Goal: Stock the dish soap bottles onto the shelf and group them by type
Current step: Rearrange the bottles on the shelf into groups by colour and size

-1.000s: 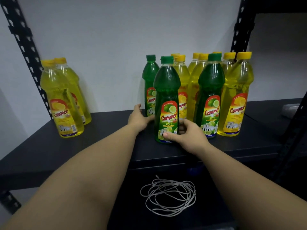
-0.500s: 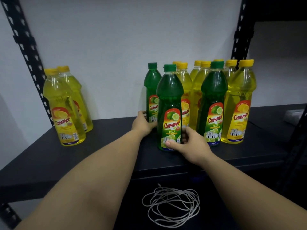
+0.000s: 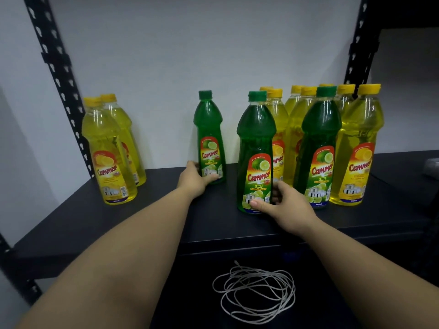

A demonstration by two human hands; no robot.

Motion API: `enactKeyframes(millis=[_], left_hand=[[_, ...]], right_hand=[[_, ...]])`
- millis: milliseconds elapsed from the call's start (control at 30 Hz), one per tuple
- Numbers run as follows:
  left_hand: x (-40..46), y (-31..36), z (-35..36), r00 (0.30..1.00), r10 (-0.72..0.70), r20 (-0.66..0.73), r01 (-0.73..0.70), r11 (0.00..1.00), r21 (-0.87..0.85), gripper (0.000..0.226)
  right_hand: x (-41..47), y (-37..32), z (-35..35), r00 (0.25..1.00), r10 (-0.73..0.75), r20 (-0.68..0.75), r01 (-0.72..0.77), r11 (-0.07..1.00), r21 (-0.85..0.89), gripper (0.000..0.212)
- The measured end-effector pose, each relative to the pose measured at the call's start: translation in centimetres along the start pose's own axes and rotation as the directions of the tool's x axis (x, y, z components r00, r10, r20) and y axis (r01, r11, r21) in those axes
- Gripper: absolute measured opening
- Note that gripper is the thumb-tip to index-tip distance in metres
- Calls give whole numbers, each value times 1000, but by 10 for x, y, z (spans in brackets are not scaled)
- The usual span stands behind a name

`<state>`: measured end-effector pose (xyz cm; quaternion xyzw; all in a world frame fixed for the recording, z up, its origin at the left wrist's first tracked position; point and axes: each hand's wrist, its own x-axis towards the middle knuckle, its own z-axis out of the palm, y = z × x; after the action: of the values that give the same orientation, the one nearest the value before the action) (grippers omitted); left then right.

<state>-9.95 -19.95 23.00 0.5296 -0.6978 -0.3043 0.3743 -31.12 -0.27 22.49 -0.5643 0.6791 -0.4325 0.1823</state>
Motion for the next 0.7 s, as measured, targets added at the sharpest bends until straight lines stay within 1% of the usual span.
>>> enactKeyframes(millis=[167,367,500,633,700], left_hand=[[2,-23,-35,999,-29,-29,31,998,62,72],[-2,-29,-45,990,-34,-135,42,998,54,61],[-2,-29,-45,987,-39,-158,46,998,39,58],[0,-29,-44,977,-64,-203,72,997,33,58],[1,-29,-44,972,-72,-225,83,996,38,59]], right_hand=[[-2,-3,0,1000,0,-14,0,1000,-12,78],[-3,-4,-1,1000,6,-13,-6,1000,-4,72],[-3,-3,0,1000,-4,-15,3,1000,-15,80],[-2,-2,-1,1000,-7,-7,6,1000,-13,96],[-2,-2,-1,1000,-6,-11,6,1000,-12,96]])
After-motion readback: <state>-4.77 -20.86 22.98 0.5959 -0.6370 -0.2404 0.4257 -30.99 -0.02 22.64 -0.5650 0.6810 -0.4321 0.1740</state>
